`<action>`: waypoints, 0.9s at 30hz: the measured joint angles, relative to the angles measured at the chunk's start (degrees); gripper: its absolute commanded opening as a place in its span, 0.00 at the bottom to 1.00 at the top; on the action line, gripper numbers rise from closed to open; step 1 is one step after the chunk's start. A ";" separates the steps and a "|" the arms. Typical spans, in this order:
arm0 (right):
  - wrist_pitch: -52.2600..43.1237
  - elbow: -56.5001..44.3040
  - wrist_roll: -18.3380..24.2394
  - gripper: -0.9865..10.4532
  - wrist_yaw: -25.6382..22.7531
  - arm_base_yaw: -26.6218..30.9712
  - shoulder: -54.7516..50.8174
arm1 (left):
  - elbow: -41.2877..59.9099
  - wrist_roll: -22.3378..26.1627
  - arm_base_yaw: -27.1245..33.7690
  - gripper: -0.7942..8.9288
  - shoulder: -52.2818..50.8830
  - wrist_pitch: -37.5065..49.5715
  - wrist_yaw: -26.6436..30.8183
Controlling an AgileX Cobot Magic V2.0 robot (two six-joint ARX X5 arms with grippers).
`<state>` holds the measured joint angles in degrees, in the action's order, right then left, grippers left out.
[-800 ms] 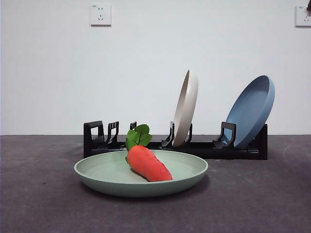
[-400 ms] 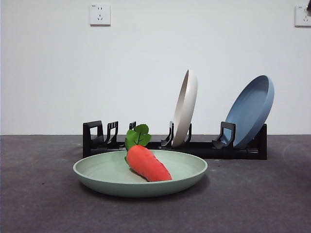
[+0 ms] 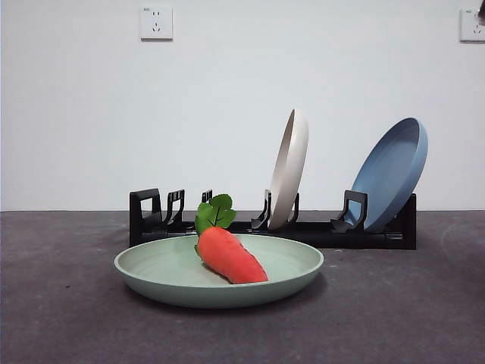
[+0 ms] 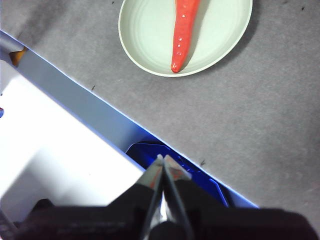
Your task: Take the green plate from the plate rack,put the plate on the table,take the carrot from the table,put the carrot in the plate
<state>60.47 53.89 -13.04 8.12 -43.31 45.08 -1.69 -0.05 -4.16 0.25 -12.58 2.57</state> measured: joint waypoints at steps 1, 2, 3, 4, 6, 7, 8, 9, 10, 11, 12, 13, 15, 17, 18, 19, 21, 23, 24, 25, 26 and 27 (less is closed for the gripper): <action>-0.35 0.00 0.98 0.09 -0.94 0.55 -0.44 | 0.00 0.00 0.00 0.08 0.00 0.00 0.00; -1.40 0.00 2.51 0.09 -2.19 2.03 -1.27 | 0.00 0.00 0.00 0.08 0.00 0.00 0.00; -3.06 -0.09 3.69 0.09 -2.89 3.52 -2.14 | 0.00 0.00 0.00 0.08 0.00 0.00 0.00; -5.55 -0.37 4.85 0.09 -3.17 5.35 -3.19 | 0.00 0.00 0.00 0.08 0.00 0.00 0.00; -13.38 -2.25 6.67 0.09 -1.46 10.64 -6.10 | 0.00 0.02 0.00 0.08 0.00 0.00 -0.02; -17.00 -3.54 7.10 0.09 0.20 13.27 -7.56 | 0.00 0.00 0.00 0.08 0.00 0.00 0.00; -21.75 -5.73 7.56 0.09 2.93 16.98 -9.62 | 0.00 0.00 0.00 0.08 0.00 0.00 0.00; -24.72 -7.52 7.82 0.09 4.87 19.87 -11.26 | 0.00 0.00 0.00 0.08 0.02 0.00 0.00; -27.50 -9.55 8.02 0.09 6.12 22.71 -12.90 | 0.00 0.00 0.00 0.08 0.00 0.00 0.00; -30.60 -12.44 8.24 0.09 6.51 26.21 -15.21 | 0.00 0.00 0.00 0.08 0.00 0.00 0.00; -32.65 -14.73 8.41 0.09 6.49 28.59 -16.96 | 0.00 0.00 0.00 0.08 0.00 0.00 0.00; -34.32 -16.98 8.61 0.09 6.47 30.69 -18.71 | 0.00 0.00 0.00 0.08 0.00 0.00 0.00; -38.34 -22.53 9.16 0.09 6.34 34.67 -22.84 | 0.00 0.00 0.00 0.08 0.00 0.00 0.00; -41.97 -28.11 9.46 0.09 6.45 37.05 -26.69 | 0.00 0.00 0.00 0.08 0.00 0.00 0.00; -43.36 -30.36 9.55 0.09 6.43 37.77 -28.24 | 0.00 0.00 0.00 0.08 0.02 0.00 0.00; -44.54 -32.48 9.64 0.09 6.40 38.25 -29.77 | 0.00 0.00 0.00 0.08 0.02 0.00 0.00; -46.90 -36.68 9.66 0.09 5.90 38.82 -32.87 | 0.00 0.02 0.00 0.08 0.00 0.00 -0.02; -48.13 -39.50 9.70 0.09 4.59 38.82 -35.06 | 0.00 0.00 0.00 0.08 0.00 0.00 0.00; -48.22 -40.68 9.79 0.09 3.80 38.82 -36.02 | 0.00 0.00 0.00 0.08 0.00 0.00 0.00; -48.30 -41.64 9.84 0.09 3.63 38.82 -36.70 | 0.00 0.02 0.00 0.08 0.00 0.00 0.00; -48.50 -42.75 9.86 0.09 3.58 38.82 -37.44 | 0.00 0.00 0.00 0.08 0.00 0.00 0.00; -48.46 -43.80 9.86 0.09 3.48 38.82 -38.10 | 0.00 0.00 0.00 0.08 0.00 0.00 0.00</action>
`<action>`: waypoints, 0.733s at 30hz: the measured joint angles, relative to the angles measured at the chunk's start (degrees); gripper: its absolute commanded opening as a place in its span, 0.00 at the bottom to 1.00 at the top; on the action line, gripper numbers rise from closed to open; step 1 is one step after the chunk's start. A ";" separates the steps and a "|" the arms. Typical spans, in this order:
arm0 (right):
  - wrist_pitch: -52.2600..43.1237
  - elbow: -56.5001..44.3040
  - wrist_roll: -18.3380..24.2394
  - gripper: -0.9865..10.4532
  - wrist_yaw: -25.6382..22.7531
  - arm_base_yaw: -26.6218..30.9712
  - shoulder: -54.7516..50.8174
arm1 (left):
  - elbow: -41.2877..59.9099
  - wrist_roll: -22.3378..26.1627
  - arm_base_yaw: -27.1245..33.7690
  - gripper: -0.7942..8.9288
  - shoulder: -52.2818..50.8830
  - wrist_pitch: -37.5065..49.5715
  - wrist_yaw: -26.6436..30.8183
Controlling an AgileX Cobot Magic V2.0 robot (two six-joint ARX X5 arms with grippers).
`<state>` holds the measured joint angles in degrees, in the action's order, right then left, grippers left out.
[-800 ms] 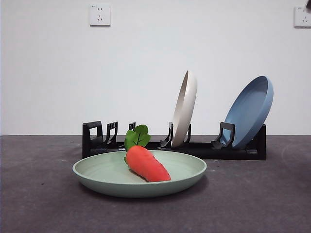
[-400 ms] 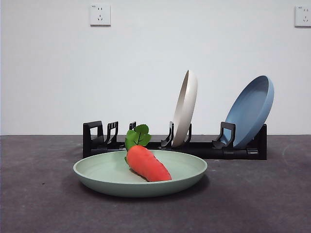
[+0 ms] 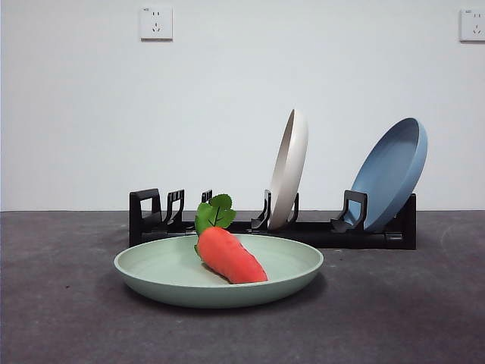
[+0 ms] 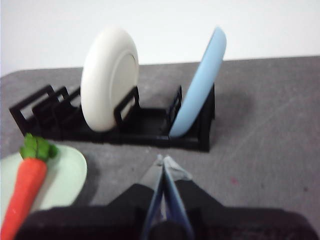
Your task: Take the green plate from the plate rack,put the plate on the table,take the carrot from the table,put the carrot in the plate
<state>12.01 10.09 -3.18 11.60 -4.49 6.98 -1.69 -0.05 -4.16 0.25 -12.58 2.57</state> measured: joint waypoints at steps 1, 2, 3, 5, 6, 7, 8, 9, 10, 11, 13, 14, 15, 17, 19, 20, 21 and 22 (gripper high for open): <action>0.04 -0.81 0.00 0.09 -0.02 0.00 -0.42 | 0.00 0.00 0.00 0.08 0.00 0.00 0.00; 0.17 -1.68 0.00 0.09 -0.04 0.00 -0.85 | 0.00 0.00 0.00 0.08 0.00 0.00 0.00; 0.09 -2.29 0.00 0.09 -0.04 0.00 -1.16 | 0.00 0.00 0.00 0.08 0.00 0.00 0.00; 0.04 -3.65 0.00 0.09 -0.04 0.00 -1.84 | 0.00 0.00 0.00 0.08 0.00 0.00 0.00; 0.07 -4.15 0.00 0.09 -0.04 0.00 -2.08 | 0.00 0.00 0.00 0.08 0.02 0.00 0.00; 0.02 -4.68 0.00 0.09 -0.04 0.00 -2.38 | 0.00 0.00 0.00 0.08 0.00 0.00 0.00; 0.09 -5.33 0.00 0.09 -0.04 0.00 -2.89 | 0.00 0.00 0.00 0.08 0.00 0.00 0.00; 0.13 -5.79 0.00 0.09 -0.02 0.00 -3.32 | 0.00 0.00 0.00 0.08 0.00 0.00 0.00; 0.33 -6.19 0.00 0.09 -0.02 0.00 -3.76 | 0.00 0.00 0.00 0.08 0.00 0.00 0.00; 0.59 -6.60 0.00 0.09 -0.02 0.00 -4.37 | 0.00 0.00 0.00 0.08 0.00 0.00 0.00; 1.25 -6.91 0.00 0.09 -0.02 0.00 -5.09 | 0.00 0.00 0.00 0.08 0.00 0.00 0.00; 1.36 -7.02 0.00 0.09 -0.02 0.00 -5.44 | 0.00 0.00 0.00 0.08 0.00 0.00 0.00; 1.44 -7.08 0.00 0.09 -0.02 0.00 -5.79 | 0.00 0.00 0.00 0.08 0.00 0.00 0.00; 1.73 -7.10 0.00 0.09 -0.02 0.00 -6.43 | 0.00 0.00 0.00 0.08 0.00 0.00 0.00; 2.10 -7.13 0.00 0.09 0.00 0.00 -6.69 | 0.00 0.00 0.00 0.08 0.00 0.00 0.00; 2.16 -7.19 0.00 0.09 0.00 0.00 -6.69 | 0.00 0.00 0.00 0.08 0.00 0.00 0.00; 2.23 -7.30 -0.02 0.09 0.00 0.00 -6.71 | 0.00 0.00 0.00 0.08 0.00 0.00 0.00; 2.45 -7.37 -0.07 0.09 0.00 0.00 -6.69 | 0.00 0.00 0.00 0.08 0.00 0.00 0.00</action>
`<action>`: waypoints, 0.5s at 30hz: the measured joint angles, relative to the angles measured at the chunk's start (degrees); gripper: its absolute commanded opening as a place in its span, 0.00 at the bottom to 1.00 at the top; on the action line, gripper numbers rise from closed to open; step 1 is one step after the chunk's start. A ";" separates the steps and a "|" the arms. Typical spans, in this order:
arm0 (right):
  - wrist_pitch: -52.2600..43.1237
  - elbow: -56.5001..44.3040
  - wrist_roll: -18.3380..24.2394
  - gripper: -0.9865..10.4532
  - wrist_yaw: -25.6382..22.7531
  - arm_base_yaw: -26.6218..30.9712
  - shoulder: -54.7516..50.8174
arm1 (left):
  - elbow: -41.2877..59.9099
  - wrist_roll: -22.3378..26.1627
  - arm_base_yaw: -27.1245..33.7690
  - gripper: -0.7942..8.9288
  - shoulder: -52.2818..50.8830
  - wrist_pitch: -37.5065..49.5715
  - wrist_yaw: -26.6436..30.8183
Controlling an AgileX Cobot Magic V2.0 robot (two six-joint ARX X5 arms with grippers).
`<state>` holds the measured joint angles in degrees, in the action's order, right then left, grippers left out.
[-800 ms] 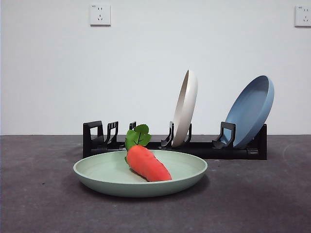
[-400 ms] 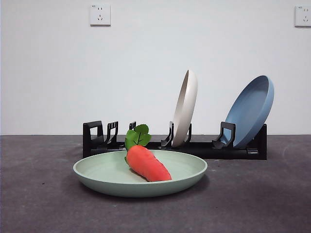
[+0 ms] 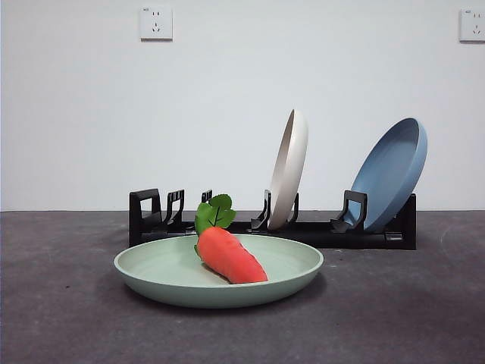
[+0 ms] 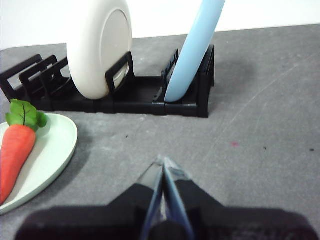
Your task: Take the green plate from the plate rack,put the plate on the table,take the carrot from the table,put the carrot in the plate
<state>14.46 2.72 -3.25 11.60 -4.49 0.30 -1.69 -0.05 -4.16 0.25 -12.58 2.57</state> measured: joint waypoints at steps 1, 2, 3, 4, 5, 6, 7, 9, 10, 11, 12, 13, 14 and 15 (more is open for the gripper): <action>0.04 -0.02 -0.24 0.09 -0.02 0.00 0.00 | 0.00 0.00 0.00 0.08 0.00 0.00 0.00; 0.07 -0.02 -0.79 0.09 0.00 0.00 0.00 | 0.00 0.00 0.00 0.08 0.02 0.00 0.00; 0.07 -0.02 -1.14 0.09 0.00 0.00 -0.04 | 0.00 0.00 0.00 0.08 0.00 0.00 0.00; 0.07 -0.02 -1.49 0.09 0.00 0.00 -0.04 | 0.00 0.00 0.00 0.08 0.00 0.00 0.00; 0.07 -0.02 -1.70 0.09 0.00 0.00 -0.04 | 0.00 0.00 0.00 0.08 0.00 0.00 0.00; 0.07 -0.02 -1.79 0.09 0.00 0.00 -0.04 | 0.00 0.00 0.00 0.08 0.00 0.00 0.00; 0.07 -0.02 -1.92 0.09 0.00 0.00 -0.04 | 0.00 0.00 0.00 0.08 0.00 0.00 0.00; 0.07 -0.02 -2.08 0.09 0.00 0.00 -0.02 | 0.00 0.00 0.00 0.08 0.00 0.00 0.00; 0.07 -0.02 -2.10 0.09 0.00 0.00 0.00 | 0.00 0.00 0.00 0.08 0.02 0.00 0.00; 0.07 -0.02 -2.12 0.09 0.00 0.00 0.02 | 0.00 0.00 0.00 0.08 0.00 0.00 0.00; 0.07 -0.02 -2.12 0.09 0.00 0.00 0.02 | 0.00 0.00 0.00 0.08 0.00 0.00 0.00; 0.07 -0.02 -2.12 0.09 0.00 0.00 0.02 | 0.00 0.00 0.00 0.08 0.00 0.00 0.00; 0.07 -0.02 -2.12 0.09 0.00 0.00 0.02 | 0.00 0.00 0.00 0.08 0.02 0.00 0.00; 0.07 -0.02 -2.12 0.09 0.00 0.00 0.02 | 0.00 0.00 0.00 0.08 0.02 0.00 0.00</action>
